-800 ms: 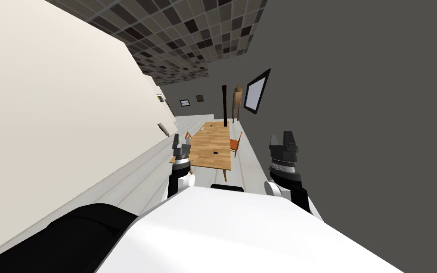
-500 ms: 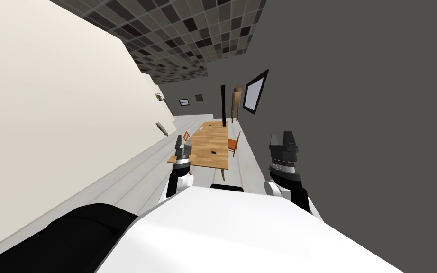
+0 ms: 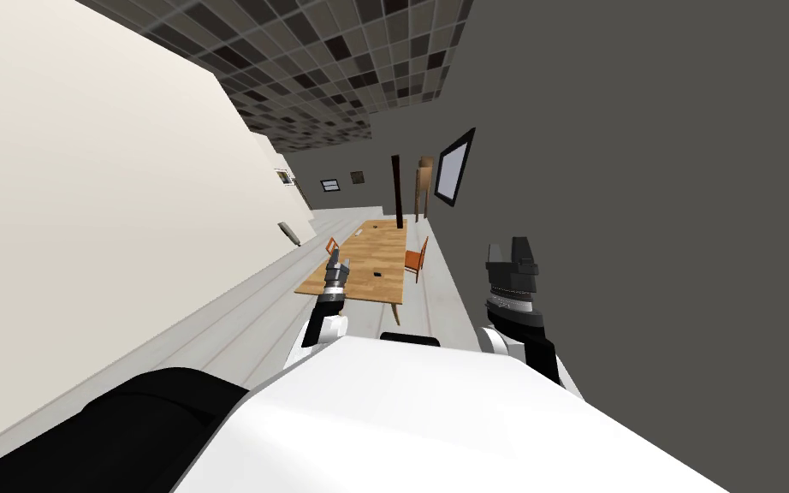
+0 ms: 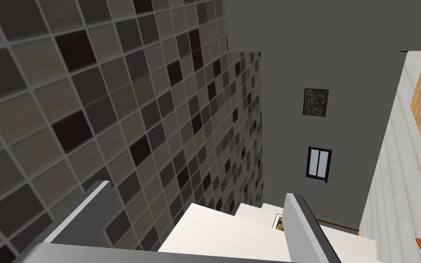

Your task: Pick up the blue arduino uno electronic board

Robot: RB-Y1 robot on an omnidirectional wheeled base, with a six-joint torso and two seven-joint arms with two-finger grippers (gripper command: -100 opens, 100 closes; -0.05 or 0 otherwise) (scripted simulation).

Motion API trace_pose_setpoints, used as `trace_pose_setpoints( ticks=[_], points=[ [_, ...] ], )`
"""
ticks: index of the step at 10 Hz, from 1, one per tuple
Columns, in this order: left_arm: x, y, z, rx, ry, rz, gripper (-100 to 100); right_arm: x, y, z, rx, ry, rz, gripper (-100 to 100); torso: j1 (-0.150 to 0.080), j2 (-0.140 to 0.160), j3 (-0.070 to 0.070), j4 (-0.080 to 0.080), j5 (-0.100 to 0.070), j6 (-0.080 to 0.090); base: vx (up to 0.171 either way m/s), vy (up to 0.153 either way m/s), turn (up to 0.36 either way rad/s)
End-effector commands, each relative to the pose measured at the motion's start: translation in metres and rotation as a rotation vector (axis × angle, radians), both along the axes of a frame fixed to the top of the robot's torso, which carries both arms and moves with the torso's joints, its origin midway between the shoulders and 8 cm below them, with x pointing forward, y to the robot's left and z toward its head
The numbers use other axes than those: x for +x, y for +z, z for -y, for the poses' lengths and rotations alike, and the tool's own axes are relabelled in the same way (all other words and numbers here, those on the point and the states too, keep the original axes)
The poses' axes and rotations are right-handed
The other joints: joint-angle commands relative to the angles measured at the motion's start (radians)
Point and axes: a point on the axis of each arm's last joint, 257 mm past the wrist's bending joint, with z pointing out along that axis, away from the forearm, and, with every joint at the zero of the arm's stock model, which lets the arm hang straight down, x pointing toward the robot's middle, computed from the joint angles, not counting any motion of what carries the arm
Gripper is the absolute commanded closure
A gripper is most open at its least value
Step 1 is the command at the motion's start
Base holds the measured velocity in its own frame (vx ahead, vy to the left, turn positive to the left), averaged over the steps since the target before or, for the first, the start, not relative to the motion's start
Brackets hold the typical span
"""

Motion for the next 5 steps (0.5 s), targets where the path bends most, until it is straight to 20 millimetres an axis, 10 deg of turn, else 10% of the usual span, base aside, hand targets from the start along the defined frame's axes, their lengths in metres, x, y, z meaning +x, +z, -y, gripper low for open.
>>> trace_pose_setpoints(
  ticks=[1,5],
  points=[
    [0.007,-0.009,-0.004,0.007,0.006,-0.033,-100,0.0,0.0,0.0,0.0,0.0,0.0,0,0.0,0.0,0.0,0.0,0.0,0.0,-0.005,-0.089,-0.005],
    [0.025,-0.062,-0.027,0.055,0.042,-0.205,-100,0.0,0.0,0.0,0.0,0.0,0.0,0,0.0,-0.001,0.0,0.0,0.0,0.0,0.004,-0.13,-0.016]
  ],
)
